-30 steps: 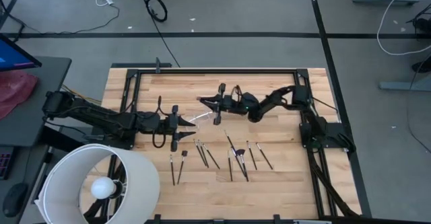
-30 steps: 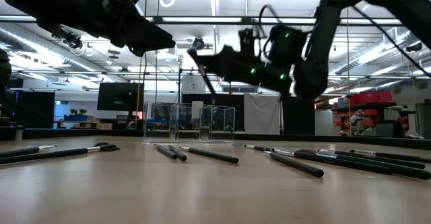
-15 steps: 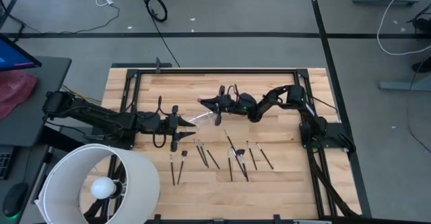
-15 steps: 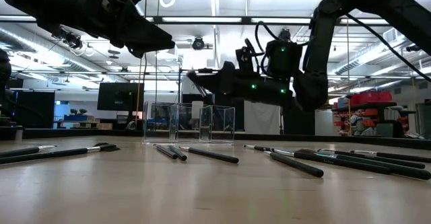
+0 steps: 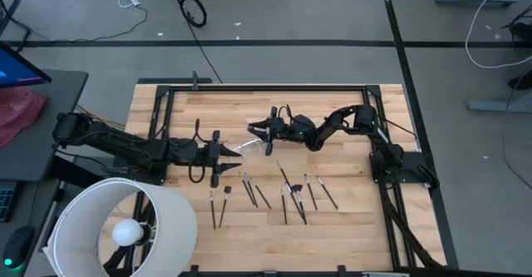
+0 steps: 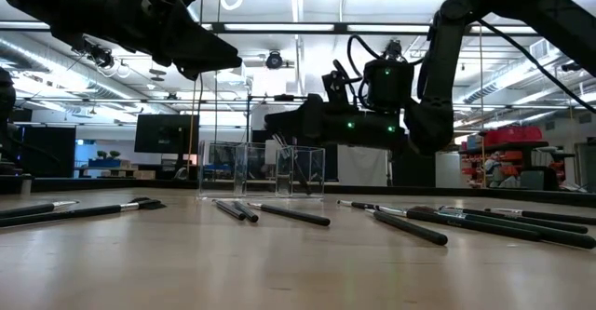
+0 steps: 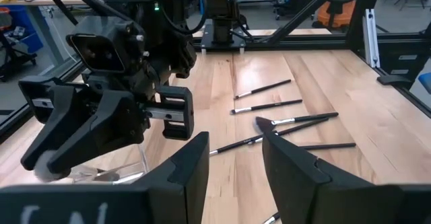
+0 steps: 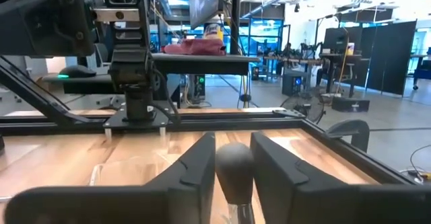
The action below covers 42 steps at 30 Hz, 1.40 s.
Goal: Put items in baskets/containers
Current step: Put the black blush brush into the transparent organizer, then put the black eyeshadow brush into the transparent organizer
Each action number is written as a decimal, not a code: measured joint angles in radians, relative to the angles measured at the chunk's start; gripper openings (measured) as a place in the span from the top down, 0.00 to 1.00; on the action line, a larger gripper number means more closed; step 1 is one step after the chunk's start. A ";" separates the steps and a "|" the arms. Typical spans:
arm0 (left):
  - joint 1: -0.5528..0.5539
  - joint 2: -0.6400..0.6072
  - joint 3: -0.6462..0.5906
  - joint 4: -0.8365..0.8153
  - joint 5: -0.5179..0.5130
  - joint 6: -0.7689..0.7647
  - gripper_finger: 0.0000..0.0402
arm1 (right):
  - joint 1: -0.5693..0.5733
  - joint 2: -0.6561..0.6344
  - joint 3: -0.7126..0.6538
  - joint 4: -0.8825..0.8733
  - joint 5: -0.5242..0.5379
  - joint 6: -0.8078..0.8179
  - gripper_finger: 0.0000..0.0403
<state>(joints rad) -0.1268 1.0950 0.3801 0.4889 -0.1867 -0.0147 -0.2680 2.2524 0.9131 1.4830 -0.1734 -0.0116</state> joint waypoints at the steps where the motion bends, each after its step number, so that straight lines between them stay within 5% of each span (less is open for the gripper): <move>1: 0.000 0.000 0.000 0.000 0.000 0.000 0.65 | 0.000 0.000 0.000 0.000 0.000 0.001 0.72; 10: 0.000 0.000 0.000 -0.016 0.000 -0.082 0.65 | 0.024 -0.120 0.000 -0.060 0.000 -0.022 0.60; 18: 0.000 0.000 0.000 -0.231 0.001 -0.277 0.65 | 0.086 -0.378 0.000 -0.512 0.001 -0.243 0.61; 26: -0.008 0.000 0.000 -0.504 0.122 -0.484 0.65 | 0.105 -0.585 0.000 -0.827 0.004 -0.358 0.62; 30: -0.018 -0.003 0.000 -0.515 0.234 -0.394 0.65 | 0.105 -0.615 0.000 -0.832 0.003 -0.389 0.62; 36: -0.053 -0.003 0.000 -0.516 0.421 -0.042 0.65 | 0.105 -0.617 0.000 -0.858 0.001 -0.393 0.62; 42: -0.091 0.015 0.000 -0.587 0.464 0.071 0.65 | 0.105 -0.616 0.000 -0.933 0.000 -0.390 0.62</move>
<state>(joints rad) -0.2174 1.1102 0.3805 -0.0983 0.2776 0.0568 -0.1635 1.6360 0.9131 0.5496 -0.1730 -0.4019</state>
